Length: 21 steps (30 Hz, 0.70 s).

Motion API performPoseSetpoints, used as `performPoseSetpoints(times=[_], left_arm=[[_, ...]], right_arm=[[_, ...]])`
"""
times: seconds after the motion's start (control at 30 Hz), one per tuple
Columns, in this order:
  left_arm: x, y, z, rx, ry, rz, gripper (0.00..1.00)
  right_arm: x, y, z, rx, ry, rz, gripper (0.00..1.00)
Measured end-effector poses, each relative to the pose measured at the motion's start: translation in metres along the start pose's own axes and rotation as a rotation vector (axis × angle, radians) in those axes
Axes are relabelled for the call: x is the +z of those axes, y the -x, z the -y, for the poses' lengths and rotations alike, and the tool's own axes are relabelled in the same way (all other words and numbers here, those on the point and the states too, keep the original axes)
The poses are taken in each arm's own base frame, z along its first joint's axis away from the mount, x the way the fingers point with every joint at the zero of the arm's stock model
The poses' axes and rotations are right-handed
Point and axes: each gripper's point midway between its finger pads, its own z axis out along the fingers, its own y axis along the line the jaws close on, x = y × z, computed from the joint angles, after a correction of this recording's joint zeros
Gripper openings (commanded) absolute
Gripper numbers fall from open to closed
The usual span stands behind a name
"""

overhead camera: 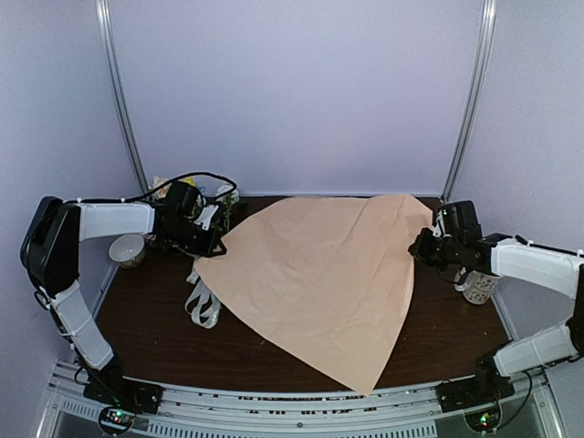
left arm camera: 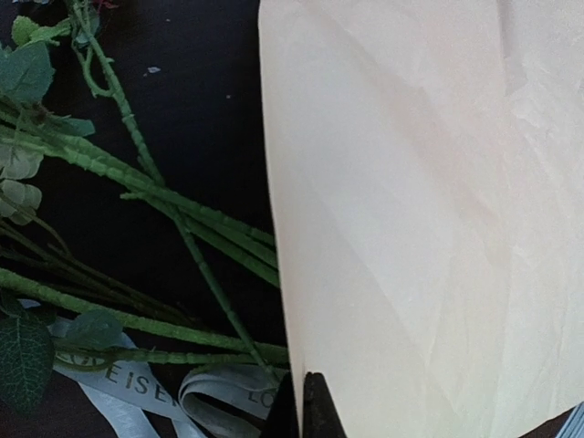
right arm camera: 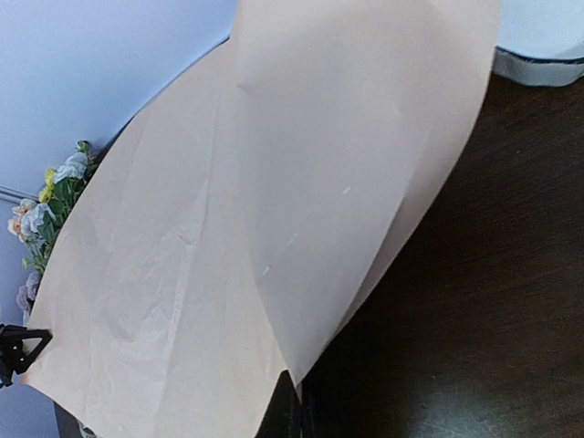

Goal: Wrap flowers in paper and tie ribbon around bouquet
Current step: Flatten the folded wrapping paper at the center of the board.

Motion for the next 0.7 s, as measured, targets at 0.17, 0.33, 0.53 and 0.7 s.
performPoseSetpoints(times=[0.17,0.33,0.53,0.7], left_arm=[[0.004,-0.003,0.024,0.046,-0.058,-0.012,0.0],[0.008,-0.004,0.039,0.07,-0.094,-0.025,0.17],[0.005,0.002,0.042,0.084,-0.106,-0.017,0.45],[0.001,0.007,0.04,0.095,-0.086,-0.015,0.5]], right_arm=[[-0.041,0.0,0.021,-0.023,-0.066,0.084,0.0],[-0.057,-0.016,0.048,-0.02,-0.143,0.091,0.0],[-0.067,-0.025,0.068,-0.015,-0.214,0.096,0.21],[-0.076,-0.02,0.076,-0.018,-0.258,0.135,0.45]])
